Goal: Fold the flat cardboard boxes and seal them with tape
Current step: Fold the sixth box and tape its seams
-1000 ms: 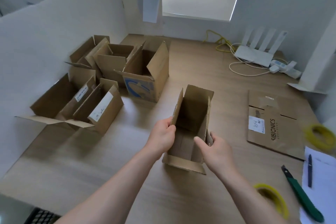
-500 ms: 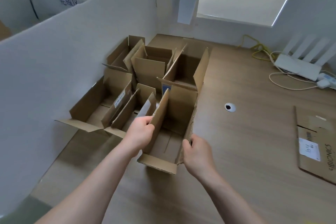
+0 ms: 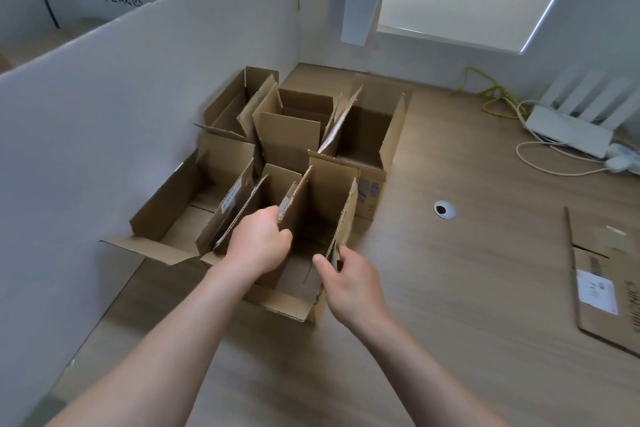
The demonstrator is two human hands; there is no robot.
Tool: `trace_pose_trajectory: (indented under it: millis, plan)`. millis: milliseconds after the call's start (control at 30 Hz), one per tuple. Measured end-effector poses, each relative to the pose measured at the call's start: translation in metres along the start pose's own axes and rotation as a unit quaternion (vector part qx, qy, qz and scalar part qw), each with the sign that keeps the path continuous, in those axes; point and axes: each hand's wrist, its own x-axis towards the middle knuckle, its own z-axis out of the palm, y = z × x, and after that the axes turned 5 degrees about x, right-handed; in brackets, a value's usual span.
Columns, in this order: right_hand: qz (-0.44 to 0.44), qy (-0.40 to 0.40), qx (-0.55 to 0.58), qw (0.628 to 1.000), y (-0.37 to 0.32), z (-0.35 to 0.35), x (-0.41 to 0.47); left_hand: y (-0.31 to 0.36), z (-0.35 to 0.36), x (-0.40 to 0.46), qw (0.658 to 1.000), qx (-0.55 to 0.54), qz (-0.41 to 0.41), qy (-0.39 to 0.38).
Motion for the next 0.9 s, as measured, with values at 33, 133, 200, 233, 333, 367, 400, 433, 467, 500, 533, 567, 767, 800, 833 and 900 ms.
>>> trace_pose_trajectory:
  millis: [33,133,200,233,333,367,400,433,467,500,533,567,767,800,833,900]
  plan:
    - [-0.002,-0.005,0.002,1.000,0.000,-0.001,-0.001,0.005,-0.001,-0.001,1.000,0.011,0.015,0.024]
    - [-0.008,-0.008,0.040,0.999,0.004,-0.011,-0.004,0.033,-0.002,-0.010,0.988,-0.010,0.099,0.117]
    - [-0.020,0.020,0.053,0.998,0.011,-0.026,-0.002,0.058,0.001,-0.017,0.975,-0.019,0.163,0.149]
    - [-0.023,0.040,0.047,0.998,0.016,-0.037,-0.001,0.071,0.005,-0.020,0.970,-0.018,0.191,0.150]
    - [0.005,0.088,0.041,0.995,0.039,-0.072,0.006,0.107,0.026,-0.028,0.957,-0.014,0.260,0.124]
    - [0.018,0.102,0.037,0.994,0.048,-0.085,0.009,0.117,0.036,-0.030,0.955,-0.008,0.274,0.109]
    - [0.030,0.117,0.026,0.992,0.058,-0.098,0.011,0.127,0.047,-0.032,0.955,0.002,0.283,0.091]
    - [0.038,0.128,0.010,0.991,0.067,-0.113,0.012,0.135,0.058,-0.032,0.955,0.015,0.288,0.071]
    - [0.045,0.135,-0.007,0.990,0.078,-0.129,0.013,0.144,0.070,-0.033,0.954,0.030,0.293,0.049]
    - [0.058,0.137,-0.026,0.988,0.089,-0.145,0.012,0.153,0.082,-0.033,0.953,0.045,0.298,0.031]
    - [0.073,0.137,-0.048,0.987,0.102,-0.161,0.013,0.162,0.094,-0.033,0.951,0.060,0.304,0.016]
    - [0.089,0.140,-0.067,0.984,0.116,-0.177,0.013,0.171,0.105,-0.034,0.947,0.073,0.311,0.003]
    - [0.124,0.163,-0.112,0.972,0.194,-0.257,0.016,0.235,0.167,-0.040,0.928,0.143,0.340,-0.053]
    - [0.127,0.160,-0.121,0.971,0.207,-0.268,0.018,0.247,0.177,-0.041,0.926,0.151,0.342,-0.057]
    - [0.130,0.158,-0.126,0.971,0.220,-0.280,0.020,0.258,0.187,-0.043,0.924,0.155,0.342,-0.064]
    - [0.135,0.164,-0.126,0.969,0.248,-0.303,0.024,0.283,0.209,-0.047,0.924,0.157,0.340,-0.081]
